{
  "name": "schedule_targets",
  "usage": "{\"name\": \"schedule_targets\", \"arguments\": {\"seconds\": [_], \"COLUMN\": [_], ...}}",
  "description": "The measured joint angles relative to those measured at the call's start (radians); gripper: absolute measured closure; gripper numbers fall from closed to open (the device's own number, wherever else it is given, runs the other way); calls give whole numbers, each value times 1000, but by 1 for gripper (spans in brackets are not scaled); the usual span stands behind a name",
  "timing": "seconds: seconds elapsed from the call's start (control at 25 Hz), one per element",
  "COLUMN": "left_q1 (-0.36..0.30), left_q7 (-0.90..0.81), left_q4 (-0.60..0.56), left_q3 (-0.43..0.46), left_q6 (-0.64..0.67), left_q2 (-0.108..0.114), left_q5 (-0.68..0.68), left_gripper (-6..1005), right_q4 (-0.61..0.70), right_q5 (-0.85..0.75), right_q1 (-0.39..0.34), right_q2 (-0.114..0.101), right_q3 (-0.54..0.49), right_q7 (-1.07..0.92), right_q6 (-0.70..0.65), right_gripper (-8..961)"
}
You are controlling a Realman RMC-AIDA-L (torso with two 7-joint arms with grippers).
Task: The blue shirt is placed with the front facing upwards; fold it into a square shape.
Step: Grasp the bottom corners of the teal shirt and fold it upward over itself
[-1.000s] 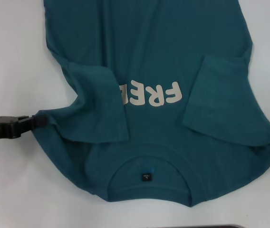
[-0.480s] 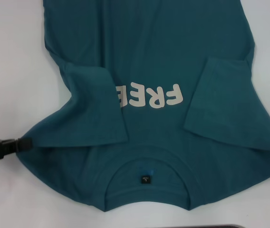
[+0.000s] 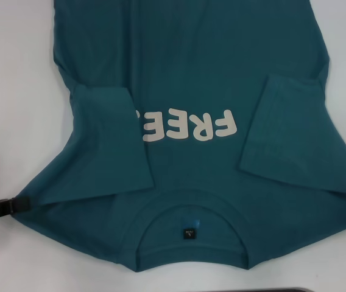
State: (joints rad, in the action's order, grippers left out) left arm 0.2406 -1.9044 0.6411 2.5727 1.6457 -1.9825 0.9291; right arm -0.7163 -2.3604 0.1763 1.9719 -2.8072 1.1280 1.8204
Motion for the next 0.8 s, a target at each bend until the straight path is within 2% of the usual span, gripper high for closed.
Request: {"name": "schedule_targets", "arguments": {"seconds": [0.8], "left_q1": [-31], "left_q7": [4], "left_q4": [3], "left_q3": [10], "left_q6": [38], "left_q2": [-1], "left_q5": [-3], "left_gripper": [996], "right_q4": [15], "right_q5": [30], "right_q1": [-30], "right_q2": [-6], "right_q3": [0], "right_q7": [41], "right_q6": [-5], "right_gripper": [904]}}
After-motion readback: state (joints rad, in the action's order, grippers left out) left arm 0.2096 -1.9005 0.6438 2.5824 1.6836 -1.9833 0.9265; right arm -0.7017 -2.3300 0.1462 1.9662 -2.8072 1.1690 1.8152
